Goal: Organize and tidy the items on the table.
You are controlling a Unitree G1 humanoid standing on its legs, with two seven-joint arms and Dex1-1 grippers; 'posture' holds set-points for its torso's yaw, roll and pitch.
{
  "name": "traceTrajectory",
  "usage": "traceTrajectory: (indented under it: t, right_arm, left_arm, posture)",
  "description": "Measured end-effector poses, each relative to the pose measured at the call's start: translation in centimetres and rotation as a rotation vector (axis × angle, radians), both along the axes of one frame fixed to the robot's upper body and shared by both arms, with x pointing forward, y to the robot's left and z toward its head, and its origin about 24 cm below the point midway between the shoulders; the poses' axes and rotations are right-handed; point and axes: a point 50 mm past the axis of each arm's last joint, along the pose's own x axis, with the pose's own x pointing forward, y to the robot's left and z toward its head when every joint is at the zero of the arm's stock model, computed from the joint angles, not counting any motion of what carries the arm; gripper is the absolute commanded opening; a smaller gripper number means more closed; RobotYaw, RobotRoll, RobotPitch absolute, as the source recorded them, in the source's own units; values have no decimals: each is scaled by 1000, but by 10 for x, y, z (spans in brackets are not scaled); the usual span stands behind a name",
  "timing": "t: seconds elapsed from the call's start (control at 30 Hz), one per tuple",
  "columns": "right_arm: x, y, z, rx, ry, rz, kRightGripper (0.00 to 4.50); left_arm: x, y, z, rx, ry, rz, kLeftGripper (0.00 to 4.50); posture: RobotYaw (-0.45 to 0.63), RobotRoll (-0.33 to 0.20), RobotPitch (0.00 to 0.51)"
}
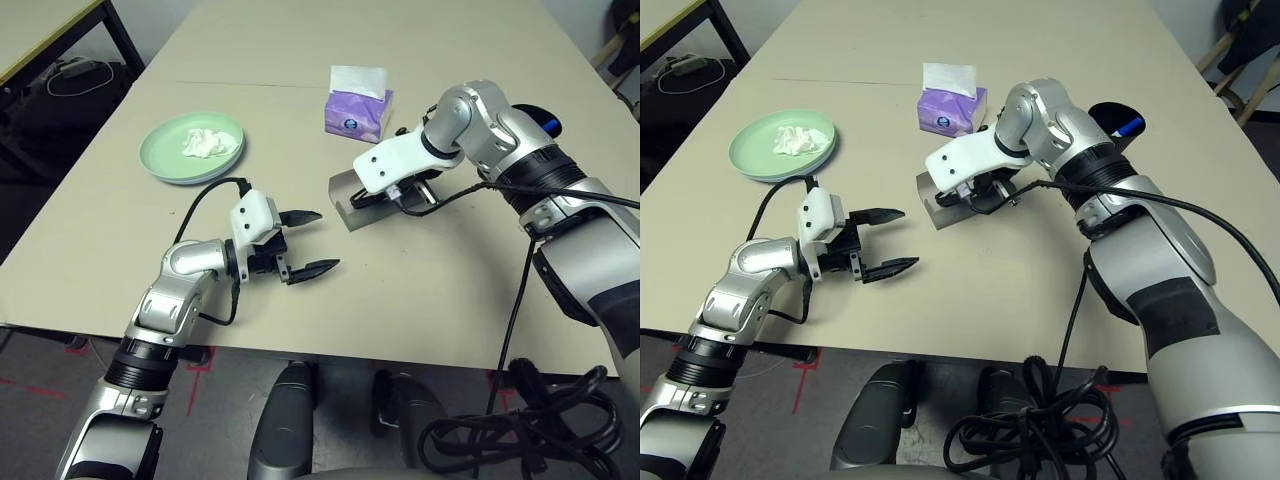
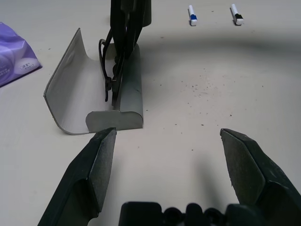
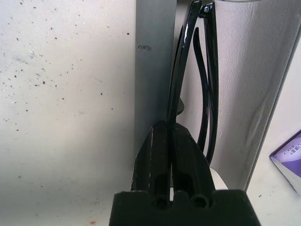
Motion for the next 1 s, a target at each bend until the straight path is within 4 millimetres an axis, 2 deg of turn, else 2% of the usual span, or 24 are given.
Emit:
traceTrajectory:
  t: [0.43,0.47,0.53,0.8,0.83,1.0]
  right_arm:
    - [3,1,2,2,-3,-12,26]
    - [4,1,2,2,-9,-14,639]
    - [6,1,3,5,-21,-20,1171]
    - [9,4,23,24,-90,-24,4246]
    - [10,4,24,26,-93,-26,4486]
    - [11,4,29,43,-110,-38,4486]
  left_arm:
    - [0,0,0,-2,3,5,4500]
    - [0,0,0,-3,2,5,4500]
    - [0,-1,0,-6,2,7,4500]
    - [-1,-3,0,-13,-1,7,4500]
    - [-1,-3,0,-14,-1,6,4500]
    - [-1,-6,-1,-25,1,-1,4500]
  posture:
    - [325,0,194]
    - [324,0,192]
    - [323,0,192]
    - [301,0,177]
    - [300,0,177]
    - [283,0,170]
